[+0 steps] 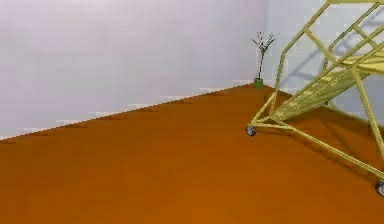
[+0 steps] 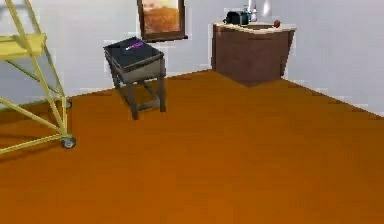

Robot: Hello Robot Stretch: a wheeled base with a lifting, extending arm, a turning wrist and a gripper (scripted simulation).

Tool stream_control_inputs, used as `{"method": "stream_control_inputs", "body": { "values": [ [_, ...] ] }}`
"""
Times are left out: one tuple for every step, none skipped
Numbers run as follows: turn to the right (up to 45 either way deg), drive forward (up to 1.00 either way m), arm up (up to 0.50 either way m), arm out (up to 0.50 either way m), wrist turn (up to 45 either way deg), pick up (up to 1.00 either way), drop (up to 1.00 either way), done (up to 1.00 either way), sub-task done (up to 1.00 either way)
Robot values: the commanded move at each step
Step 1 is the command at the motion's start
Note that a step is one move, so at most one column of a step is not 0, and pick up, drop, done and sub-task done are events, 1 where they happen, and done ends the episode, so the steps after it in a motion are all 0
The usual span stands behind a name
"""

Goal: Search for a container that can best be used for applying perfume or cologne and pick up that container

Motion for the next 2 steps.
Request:
{"method": "stream_control_inputs", "body": {
  "values": [
    [45.0, 0.00, 0.00, 0.00, 0.0, 0.00, 0.00, 0.00, 0.00],
    [18.0, 0.00, 0.00, 0.00, 0.0, 0.00, 0.00, 0.00, 0.00]
  ]
}}
